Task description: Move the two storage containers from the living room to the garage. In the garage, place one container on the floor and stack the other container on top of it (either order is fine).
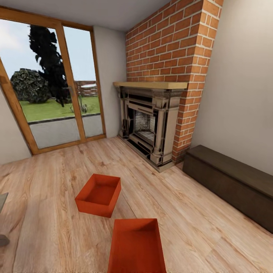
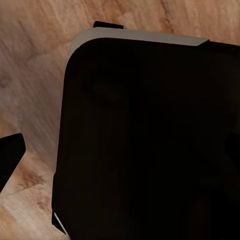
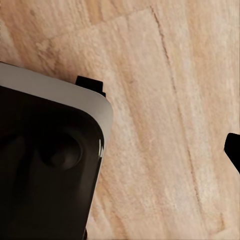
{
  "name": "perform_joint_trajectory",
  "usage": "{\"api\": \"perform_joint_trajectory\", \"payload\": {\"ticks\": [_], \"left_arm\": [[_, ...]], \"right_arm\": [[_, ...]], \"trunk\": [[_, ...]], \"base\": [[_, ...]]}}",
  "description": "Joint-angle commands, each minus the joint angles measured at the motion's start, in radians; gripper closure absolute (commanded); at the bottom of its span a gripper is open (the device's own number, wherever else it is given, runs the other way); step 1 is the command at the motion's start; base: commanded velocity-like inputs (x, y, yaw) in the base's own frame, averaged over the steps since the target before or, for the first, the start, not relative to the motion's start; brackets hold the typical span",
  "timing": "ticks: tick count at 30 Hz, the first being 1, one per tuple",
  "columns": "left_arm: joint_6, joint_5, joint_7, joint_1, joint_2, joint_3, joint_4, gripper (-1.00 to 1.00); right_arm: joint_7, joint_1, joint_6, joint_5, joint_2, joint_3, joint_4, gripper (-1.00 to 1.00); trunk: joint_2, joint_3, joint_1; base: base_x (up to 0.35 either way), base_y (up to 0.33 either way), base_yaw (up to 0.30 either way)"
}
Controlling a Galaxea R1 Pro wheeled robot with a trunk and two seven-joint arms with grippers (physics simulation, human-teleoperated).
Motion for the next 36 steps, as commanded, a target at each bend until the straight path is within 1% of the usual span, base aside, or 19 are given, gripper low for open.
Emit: {"api": "perform_joint_trajectory", "payload": {"ticks": [1, 8, 16, 25, 30, 36], "left_arm": [[-0.002, 0.007, 0.000, 0.000, 0.000, 0.001, -0.002, -1.00], [-0.002, 0.004, 0.000, 0.000, 0.003, -0.005, -0.005, -1.00], [-0.002, -0.003, 0.000, 0.001, 0.021, -0.009, -0.006, -1.00], [-0.002, -0.005, 0.000, 0.000, 0.021, -0.010, -0.006, -1.00], [-0.002, -0.005, 0.000, 0.000, 0.022, -0.011, -0.006, -1.00], [-0.002, -0.005, 0.000, 0.001, 0.021, -0.009, -0.006, -1.00]], "right_arm": [[0.000, -0.001, -0.005, -0.009, 0.000, 0.009, 0.002, -1.00], [0.002, -0.001, -0.005, -0.009, 0.000, 0.009, 0.002, -1.00], [0.002, -0.001, -0.005, -0.009, 0.000, 0.008, -0.001, -1.00], [0.003, -0.001, -0.005, -0.009, 0.001, 0.011, -0.001, -1.00], [0.002, -0.001, -0.005, -0.010, -0.001, 0.006, -0.001, -1.00], [0.004, -0.001, -0.004, -0.008, 0.000, 0.011, -0.001, -1.00]], "trunk": [[0.000, -0.002, 0.000], [0.000, -0.014, 0.000], [0.000, -0.027, 0.000], [0.000, -0.041, 0.000], [0.000, -0.049, 0.000], [0.000, -0.059, 0.000]], "base": [[0.000, 0.000, 0.000], [0.000, 0.000, 0.000], [0.000, 0.000, 0.000], [0.000, 0.000, 0.000], [0.000, 0.000, 0.000], [0.000, 0.000, 0.000]]}}
